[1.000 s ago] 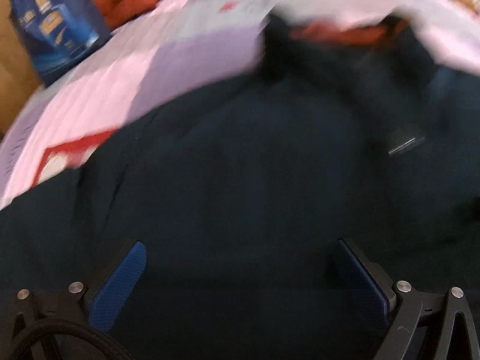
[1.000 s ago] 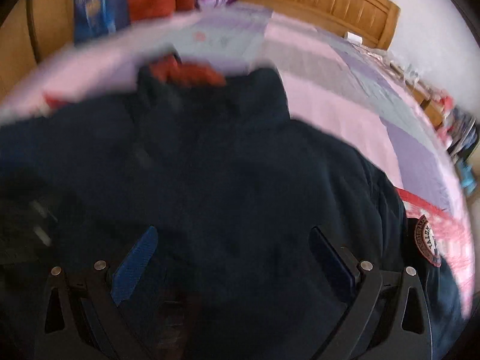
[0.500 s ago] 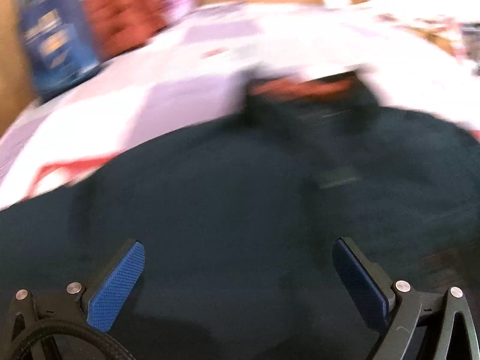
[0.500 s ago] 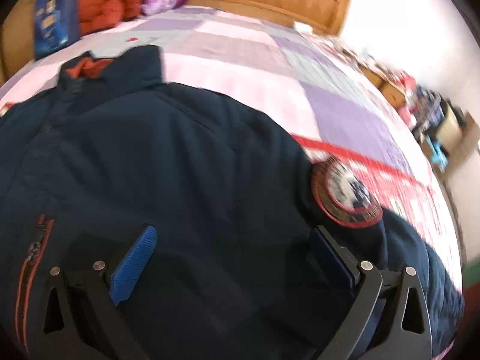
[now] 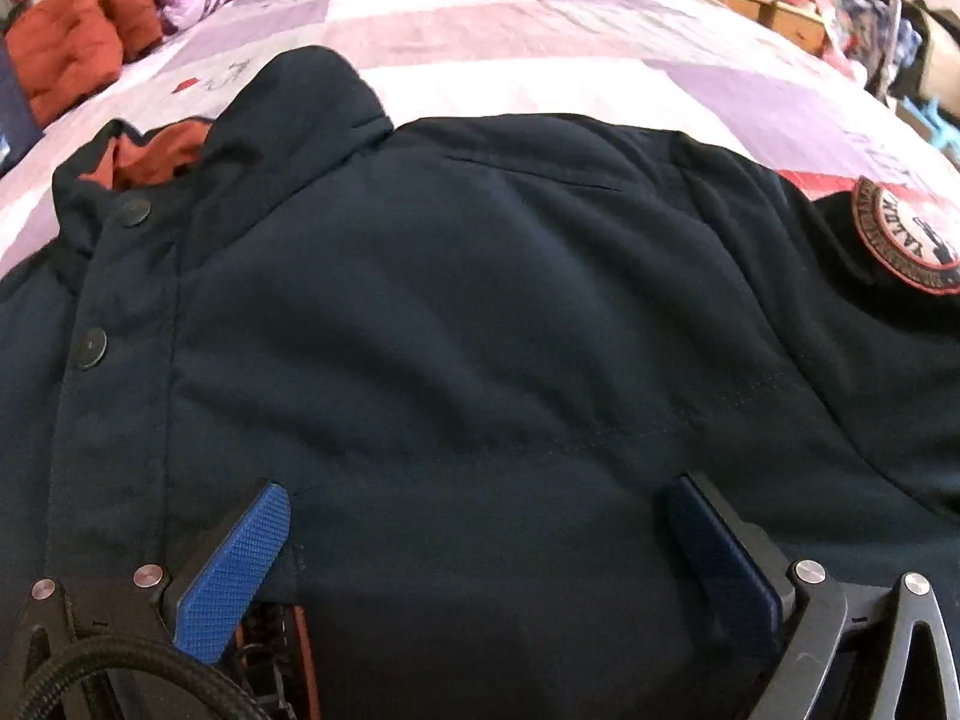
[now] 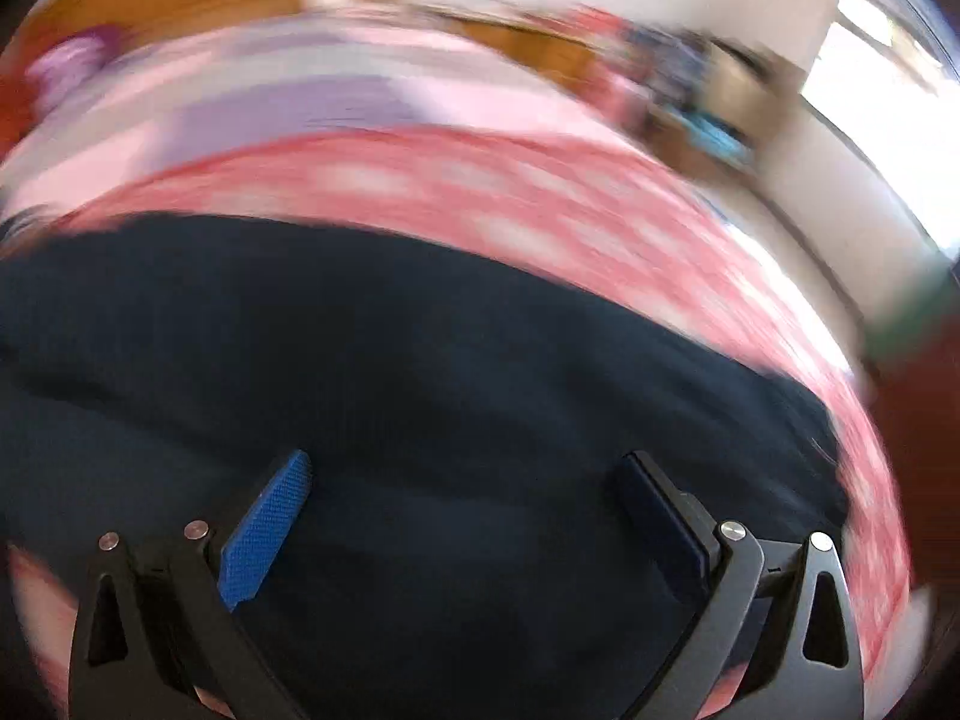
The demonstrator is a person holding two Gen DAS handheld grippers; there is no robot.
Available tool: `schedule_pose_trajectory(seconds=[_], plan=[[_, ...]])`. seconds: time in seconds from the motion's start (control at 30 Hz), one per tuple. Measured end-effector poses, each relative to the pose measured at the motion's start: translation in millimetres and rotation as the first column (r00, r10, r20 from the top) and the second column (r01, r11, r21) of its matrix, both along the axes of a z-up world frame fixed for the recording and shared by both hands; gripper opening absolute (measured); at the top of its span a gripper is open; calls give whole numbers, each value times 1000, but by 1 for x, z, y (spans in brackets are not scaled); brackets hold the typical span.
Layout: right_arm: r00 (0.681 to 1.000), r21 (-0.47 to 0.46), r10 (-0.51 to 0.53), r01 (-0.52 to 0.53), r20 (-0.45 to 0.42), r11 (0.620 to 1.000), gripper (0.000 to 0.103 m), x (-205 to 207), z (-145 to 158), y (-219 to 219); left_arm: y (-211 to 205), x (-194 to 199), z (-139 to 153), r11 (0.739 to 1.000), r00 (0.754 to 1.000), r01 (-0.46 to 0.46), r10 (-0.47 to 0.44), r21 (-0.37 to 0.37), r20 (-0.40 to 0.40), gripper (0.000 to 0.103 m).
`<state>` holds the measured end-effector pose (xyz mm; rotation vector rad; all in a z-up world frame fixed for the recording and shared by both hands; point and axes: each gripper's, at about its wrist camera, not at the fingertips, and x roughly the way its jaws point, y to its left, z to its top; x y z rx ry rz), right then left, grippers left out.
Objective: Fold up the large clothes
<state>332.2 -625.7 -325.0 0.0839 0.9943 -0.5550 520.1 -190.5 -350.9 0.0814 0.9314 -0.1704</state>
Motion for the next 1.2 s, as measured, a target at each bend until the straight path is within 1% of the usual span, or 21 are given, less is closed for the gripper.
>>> schedule_pose_trajectory(seconds=[0.07, 0.1, 0.13, 0.17, 0.27, 0.37, 0.4, 0.5, 0.57, 0.6, 0.63, 0.7, 0.73, 0.77, 0.8, 0.87, 0.93, 1.0, 1.07, 1.1, 1.2], plan=[[994, -31, -107, 107, 0, 994, 99, -40, 1, -48, -9, 0, -4, 1000, 1000, 6, -6, 24, 11, 103], [996, 10, -83, 83, 17, 997, 95, -54, 2, -66, -15, -3, -4, 999, 1000, 6, -7, 49, 25, 103], [999, 22, -45, 45, 10, 999, 95, -55, 3, -71, -17, -5, -6, 998, 999, 3, -5, 69, 35, 103], [999, -34, -19, 18, -32, 999, 95, -48, 2, -69, -19, -8, -8, 996, 999, 0, -4, 87, 46, 103], [998, -53, -47, 44, -43, 998, 95, -37, 8, -73, -16, -6, -10, 995, 999, -7, 3, 98, 46, 103], [1000, -34, 18, -18, 17, 999, 95, -26, 24, -48, -7, -4, -11, 997, 999, -9, 7, 75, 34, 103], [996, -35, 81, -79, 48, 996, 95, -15, 30, -32, -7, -4, -11, 997, 999, -10, 7, 76, 36, 103], [980, -28, 184, -183, 78, 983, 95, 15, 33, 5, -8, -6, -11, 996, 999, -11, 7, 88, 49, 103], [972, -35, 227, -226, 59, 974, 95, 27, 28, 19, -8, -5, -11, 996, 999, -11, 7, 86, 49, 103], [973, -60, 233, -233, -4, 971, 95, 33, 16, 19, -8, -5, -11, 996, 999, -11, 7, 85, 49, 103], [978, -67, 203, -206, -51, 976, 95, 28, 7, 10, -8, -5, -11, 996, 999, -11, 7, 83, 48, 103], [998, -12, 53, -53, -30, 999, 95, 12, -2, -29, -7, -4, -12, 997, 999, -11, 7, 79, 47, 103], [999, -7, -49, 49, -19, 999, 95, 1, 0, -46, -6, -4, -12, 997, 999, -11, 7, 78, 51, 103], [982, -30, -188, 187, -13, 982, 95, -14, 8, -62, -7, -4, -13, 997, 999, -13, 9, 77, 53, 103], [971, -32, -238, 238, 2, 971, 94, -22, 15, -64, -7, -3, -14, 997, 999, -14, 10, 78, 52, 103], [969, -23, -239, 241, 61, 970, 94, -27, 32, -45, -5, -1, -13, 998, 999, -15, 12, 66, 40, 103], [991, 6, -91, 91, 100, 996, 94, -11, 46, 13, -1, 3, -9, 999, 1000, -16, 15, 44, 12, 103], [991, 39, 50, -55, 122, 998, 94, 7, 52, 73, 11, 5, -1, 999, 999, -47, 48, 22, -19, 103], [968, 80, 202, -215, 149, 973, 94, 27, 57, 143, 38, -1, 12, 995, 995, -102, 102, -18, -3, 103], [944, 92, 287, -304, 161, 948, 94, 41, 56, 187, 53, -4, 17, 992, 992, -122, 122, -31, 8, 103], [902, 149, 396, -421, 173, 895, 94, 73, 42, 274, 113, -12, 29, 981, 981, -191, 192, -24, 37, 103]])
